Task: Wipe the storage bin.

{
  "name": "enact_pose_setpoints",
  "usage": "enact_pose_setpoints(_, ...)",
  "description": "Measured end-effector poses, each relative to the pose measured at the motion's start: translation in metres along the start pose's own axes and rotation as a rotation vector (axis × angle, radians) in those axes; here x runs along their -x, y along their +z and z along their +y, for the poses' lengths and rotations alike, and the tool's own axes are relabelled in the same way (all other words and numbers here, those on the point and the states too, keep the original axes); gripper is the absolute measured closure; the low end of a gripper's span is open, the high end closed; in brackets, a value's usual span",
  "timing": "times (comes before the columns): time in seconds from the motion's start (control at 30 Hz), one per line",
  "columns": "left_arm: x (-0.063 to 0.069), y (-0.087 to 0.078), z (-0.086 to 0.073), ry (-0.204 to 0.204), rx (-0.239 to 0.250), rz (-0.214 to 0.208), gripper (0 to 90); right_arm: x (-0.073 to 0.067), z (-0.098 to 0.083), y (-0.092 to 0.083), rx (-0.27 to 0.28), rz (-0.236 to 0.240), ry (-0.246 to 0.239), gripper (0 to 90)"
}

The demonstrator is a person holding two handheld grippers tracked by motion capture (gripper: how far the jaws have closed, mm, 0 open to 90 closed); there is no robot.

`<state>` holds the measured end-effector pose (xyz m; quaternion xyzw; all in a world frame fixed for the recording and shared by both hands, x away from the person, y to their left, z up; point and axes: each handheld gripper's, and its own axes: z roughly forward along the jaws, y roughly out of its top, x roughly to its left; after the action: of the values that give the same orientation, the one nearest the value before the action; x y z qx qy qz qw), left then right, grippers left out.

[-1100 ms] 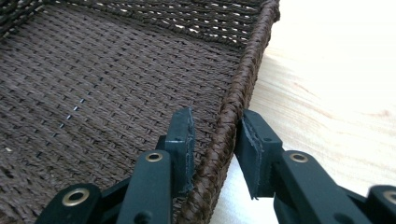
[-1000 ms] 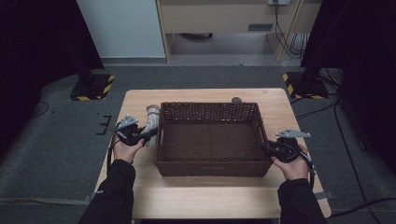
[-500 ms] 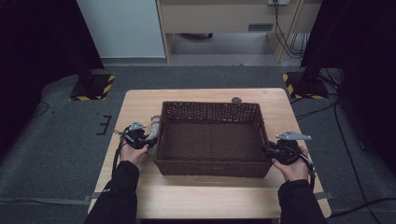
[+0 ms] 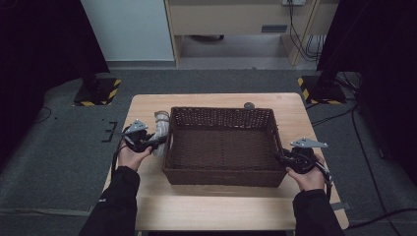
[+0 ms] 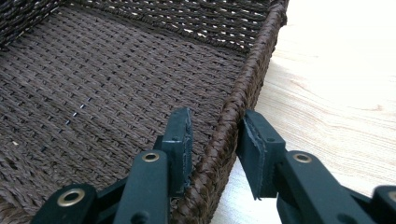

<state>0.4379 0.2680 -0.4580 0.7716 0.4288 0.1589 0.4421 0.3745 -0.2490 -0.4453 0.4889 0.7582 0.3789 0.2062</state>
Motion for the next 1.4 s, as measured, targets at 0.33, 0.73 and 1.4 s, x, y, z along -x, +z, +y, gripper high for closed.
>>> enact_pose_setpoints(0.33, -0.008, 0.033, -0.037, -0.035, -0.132, 0.021, 65.0, 0.000, 0.000, 0.000, 0.000, 0.000, -0.003, 65.1)
enact_pose_setpoints(0.73, 0.001, -0.024, -0.014, -0.026, 0.051, -0.074, 64.8, -0.001, 0.000, 0.000, 0.004, -0.006, 0.002, 65.5)
enact_pose_setpoints(1.4, 0.017, -0.009, -0.052, 0.038, -0.142, -0.048, 64.9, -0.004, 0.000, 0.001, 0.005, 0.003, 0.012, 65.8)
